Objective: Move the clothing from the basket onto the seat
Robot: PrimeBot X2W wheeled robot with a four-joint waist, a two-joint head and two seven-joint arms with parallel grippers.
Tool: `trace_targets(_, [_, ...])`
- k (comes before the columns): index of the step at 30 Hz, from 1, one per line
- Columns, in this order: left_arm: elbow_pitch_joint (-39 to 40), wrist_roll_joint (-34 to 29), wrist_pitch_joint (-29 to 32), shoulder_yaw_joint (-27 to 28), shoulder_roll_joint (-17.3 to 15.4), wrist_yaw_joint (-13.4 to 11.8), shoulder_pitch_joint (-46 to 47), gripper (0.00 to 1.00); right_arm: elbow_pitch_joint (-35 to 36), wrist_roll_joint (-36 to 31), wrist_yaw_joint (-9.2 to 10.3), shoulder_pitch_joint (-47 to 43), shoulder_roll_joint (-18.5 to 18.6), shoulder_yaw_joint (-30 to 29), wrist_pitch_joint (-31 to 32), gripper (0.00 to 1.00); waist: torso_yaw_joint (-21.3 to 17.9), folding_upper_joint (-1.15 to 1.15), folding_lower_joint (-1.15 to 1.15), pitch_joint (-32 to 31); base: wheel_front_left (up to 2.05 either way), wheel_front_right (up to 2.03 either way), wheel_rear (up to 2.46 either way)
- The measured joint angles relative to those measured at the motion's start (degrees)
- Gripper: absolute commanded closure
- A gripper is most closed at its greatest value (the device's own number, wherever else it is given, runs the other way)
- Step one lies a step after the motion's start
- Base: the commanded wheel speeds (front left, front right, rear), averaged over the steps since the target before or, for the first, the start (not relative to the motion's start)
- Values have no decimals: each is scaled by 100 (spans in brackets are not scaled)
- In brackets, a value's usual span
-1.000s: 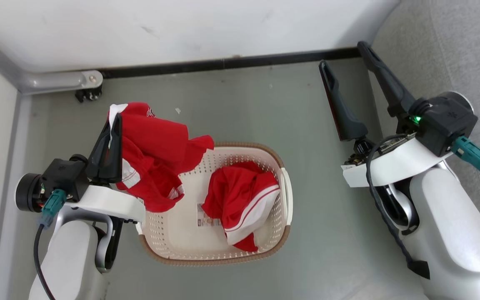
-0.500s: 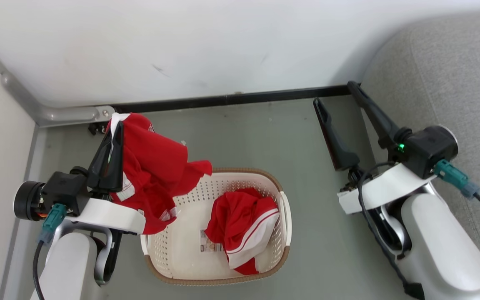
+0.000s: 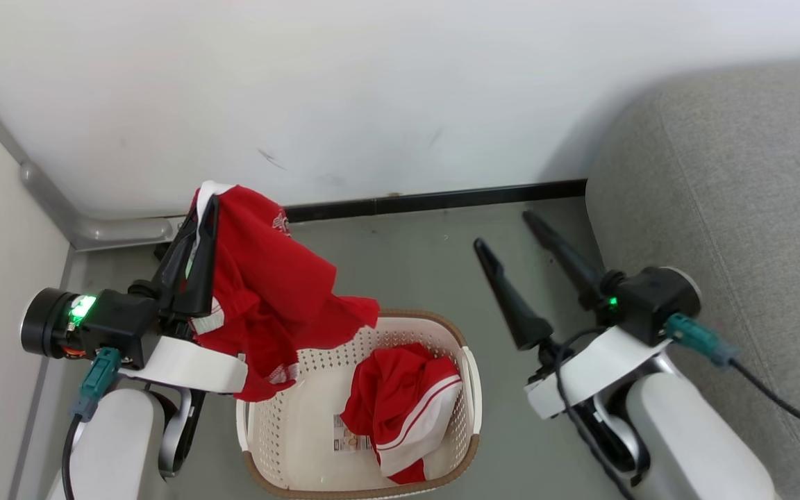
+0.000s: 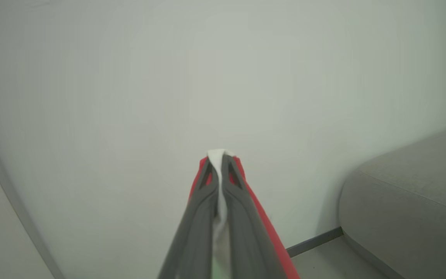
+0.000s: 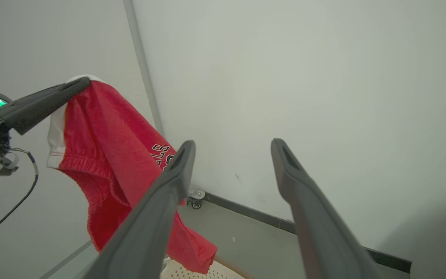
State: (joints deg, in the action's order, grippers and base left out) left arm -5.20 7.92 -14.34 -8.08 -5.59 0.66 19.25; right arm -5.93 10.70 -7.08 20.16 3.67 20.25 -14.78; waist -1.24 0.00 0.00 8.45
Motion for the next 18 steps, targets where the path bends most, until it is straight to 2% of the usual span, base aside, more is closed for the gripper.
trace_targets(7, [250, -97, -12, -159, -12, 60, 9, 100, -51, 57, 0, -3, 141, 627, 0, 0, -11, 0, 0, -172, 0, 0, 0])
trace_targets(18, [736, -216, 16, -511, -14, 240, 265, 100, -177, 170, 0, 3, 388, 1216, 0, 0, -28, 0, 0, -362, 0, 0, 0])
